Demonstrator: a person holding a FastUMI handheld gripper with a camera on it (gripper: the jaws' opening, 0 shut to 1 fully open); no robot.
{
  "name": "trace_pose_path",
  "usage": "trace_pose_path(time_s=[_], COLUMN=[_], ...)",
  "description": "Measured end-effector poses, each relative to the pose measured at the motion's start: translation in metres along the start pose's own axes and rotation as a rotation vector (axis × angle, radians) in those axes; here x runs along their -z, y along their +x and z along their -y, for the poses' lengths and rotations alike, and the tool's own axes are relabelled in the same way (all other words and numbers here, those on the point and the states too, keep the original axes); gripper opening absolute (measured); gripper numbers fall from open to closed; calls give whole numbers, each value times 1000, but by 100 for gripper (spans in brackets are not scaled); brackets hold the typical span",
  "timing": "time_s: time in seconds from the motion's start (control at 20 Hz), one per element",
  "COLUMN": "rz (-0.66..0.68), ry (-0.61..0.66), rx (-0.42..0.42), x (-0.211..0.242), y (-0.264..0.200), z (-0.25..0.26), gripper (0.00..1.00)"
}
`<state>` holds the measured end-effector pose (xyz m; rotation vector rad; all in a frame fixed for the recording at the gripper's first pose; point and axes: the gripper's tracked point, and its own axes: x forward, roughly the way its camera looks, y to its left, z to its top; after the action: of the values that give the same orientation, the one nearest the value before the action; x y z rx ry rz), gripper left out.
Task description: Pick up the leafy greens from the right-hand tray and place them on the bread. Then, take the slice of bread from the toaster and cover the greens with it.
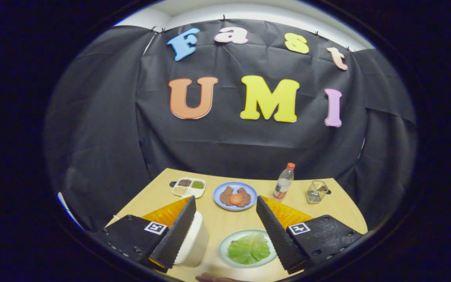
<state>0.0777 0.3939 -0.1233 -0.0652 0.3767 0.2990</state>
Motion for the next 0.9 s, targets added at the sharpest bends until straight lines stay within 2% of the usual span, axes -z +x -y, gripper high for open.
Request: trace_pose_path(time_s=[0.25, 0.6, 0.8, 0.9], rz=[-102, -329, -411, -420], ry=[-16, 11, 48, 72], rx=[-51, -52, -33, -3], x=[35, 98, 114, 114], y=[18, 50, 68, 72], z=[-56, -84, -84, -78], gripper=[96, 94, 79, 63])
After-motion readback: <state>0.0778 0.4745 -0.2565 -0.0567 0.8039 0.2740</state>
